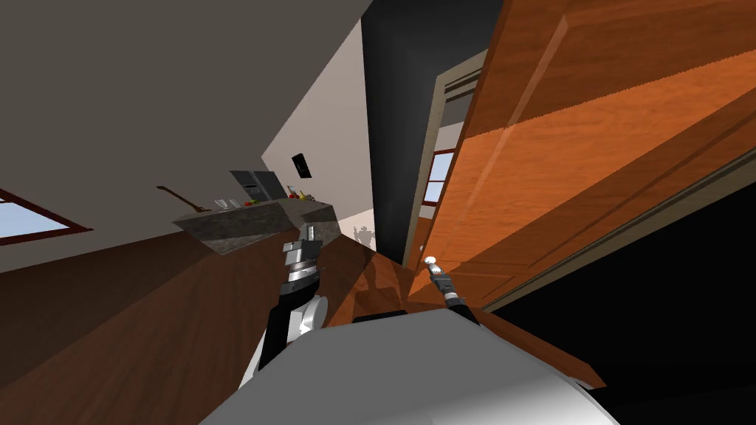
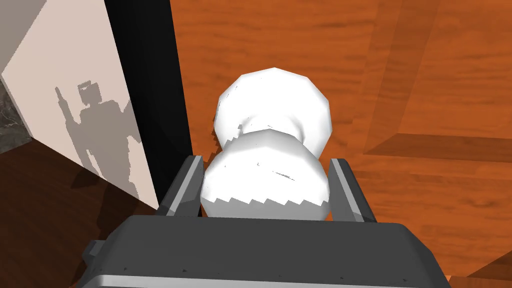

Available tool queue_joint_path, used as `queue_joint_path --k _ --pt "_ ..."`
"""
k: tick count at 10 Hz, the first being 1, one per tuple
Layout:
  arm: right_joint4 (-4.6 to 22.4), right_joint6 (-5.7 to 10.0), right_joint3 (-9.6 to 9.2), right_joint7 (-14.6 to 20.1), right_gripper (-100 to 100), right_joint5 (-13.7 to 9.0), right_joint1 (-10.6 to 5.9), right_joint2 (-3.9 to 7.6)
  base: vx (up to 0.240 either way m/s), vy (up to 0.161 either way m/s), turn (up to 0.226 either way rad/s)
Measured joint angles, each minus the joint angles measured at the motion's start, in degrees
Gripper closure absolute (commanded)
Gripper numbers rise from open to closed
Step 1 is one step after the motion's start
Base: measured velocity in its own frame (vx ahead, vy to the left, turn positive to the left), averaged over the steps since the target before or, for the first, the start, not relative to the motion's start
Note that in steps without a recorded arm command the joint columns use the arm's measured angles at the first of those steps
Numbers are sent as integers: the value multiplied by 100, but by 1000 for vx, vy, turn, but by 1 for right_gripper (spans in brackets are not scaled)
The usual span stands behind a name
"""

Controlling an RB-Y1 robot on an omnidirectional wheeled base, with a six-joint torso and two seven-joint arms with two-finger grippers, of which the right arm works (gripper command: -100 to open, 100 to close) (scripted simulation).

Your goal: Pull the door open

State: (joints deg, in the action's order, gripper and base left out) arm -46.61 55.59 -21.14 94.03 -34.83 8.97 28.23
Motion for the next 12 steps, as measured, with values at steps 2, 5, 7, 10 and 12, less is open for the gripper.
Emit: queue_joint_path --k 2,5,7,10,12 --pt "-72 130 -128 139 100 63 149 131 -232 -49 92" --pt "-25 258 -263 274 100 126 237 222 -147 -39 95" --pt "-40 394 -337 352 100 163 292 286 -201 -63 124" --pt "29 639 -496 509 100 244 385 407 -211 -58 136" --pt "107 834 -599 633 100 296 444 496 -158 -34 72"
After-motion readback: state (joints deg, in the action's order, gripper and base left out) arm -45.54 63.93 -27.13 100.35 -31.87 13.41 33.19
